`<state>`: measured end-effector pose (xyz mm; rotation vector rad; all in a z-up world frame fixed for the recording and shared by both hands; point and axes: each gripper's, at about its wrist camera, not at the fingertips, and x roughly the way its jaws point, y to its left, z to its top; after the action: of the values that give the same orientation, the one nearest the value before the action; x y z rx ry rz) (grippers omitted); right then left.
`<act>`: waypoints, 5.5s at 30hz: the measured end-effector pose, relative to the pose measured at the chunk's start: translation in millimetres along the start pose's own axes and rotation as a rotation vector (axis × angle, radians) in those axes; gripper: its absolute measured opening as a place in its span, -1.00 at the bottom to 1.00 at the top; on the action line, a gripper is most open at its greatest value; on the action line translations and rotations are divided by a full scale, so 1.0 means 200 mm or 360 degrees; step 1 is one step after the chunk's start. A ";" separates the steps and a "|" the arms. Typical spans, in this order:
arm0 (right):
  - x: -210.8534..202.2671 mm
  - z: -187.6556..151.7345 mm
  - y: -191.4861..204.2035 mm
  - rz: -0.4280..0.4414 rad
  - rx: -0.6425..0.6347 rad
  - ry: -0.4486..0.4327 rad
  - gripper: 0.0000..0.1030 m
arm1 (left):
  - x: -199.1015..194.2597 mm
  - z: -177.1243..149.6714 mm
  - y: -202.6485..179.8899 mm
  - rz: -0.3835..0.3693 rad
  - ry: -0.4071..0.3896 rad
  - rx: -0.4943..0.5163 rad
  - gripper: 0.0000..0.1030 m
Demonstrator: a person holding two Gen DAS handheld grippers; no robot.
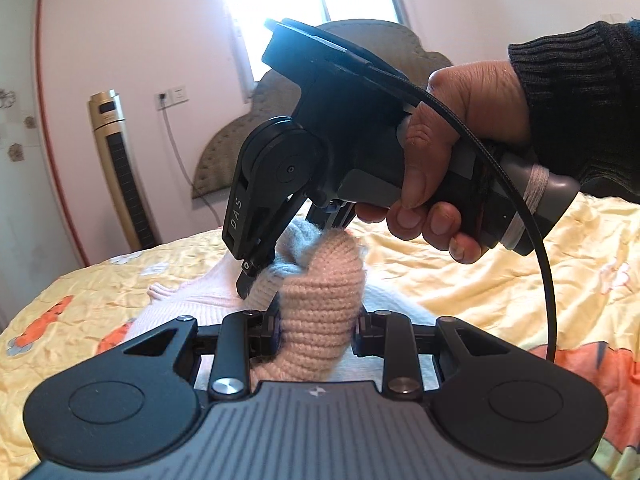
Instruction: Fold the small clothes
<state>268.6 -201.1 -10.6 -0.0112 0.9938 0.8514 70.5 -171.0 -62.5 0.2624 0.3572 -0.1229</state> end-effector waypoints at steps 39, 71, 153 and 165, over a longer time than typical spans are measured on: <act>-0.04 -0.14 -0.32 -0.0032 0.0192 -0.0258 -0.55 | 0.11 -0.01 -0.16 -0.0087 0.0178 -0.0038 -0.41; -0.30 -0.26 -0.42 0.0082 0.0508 -0.0430 0.12 | -0.38 -0.16 0.34 -0.0122 -0.0041 -0.0243 0.12; -0.08 -0.62 -0.60 0.0268 0.1047 -0.0308 0.69 | 0.54 -0.39 1.07 -0.0883 0.0728 -0.1701 0.73; -0.02 -0.56 -0.34 0.0174 0.0722 -0.0302 0.08 | 0.45 -0.11 0.98 -0.0669 0.0696 -0.1219 0.09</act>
<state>229.1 -291.3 -95.3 0.5057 0.9946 0.6953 179.1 15.8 -69.1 -0.5590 0.8599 -0.3316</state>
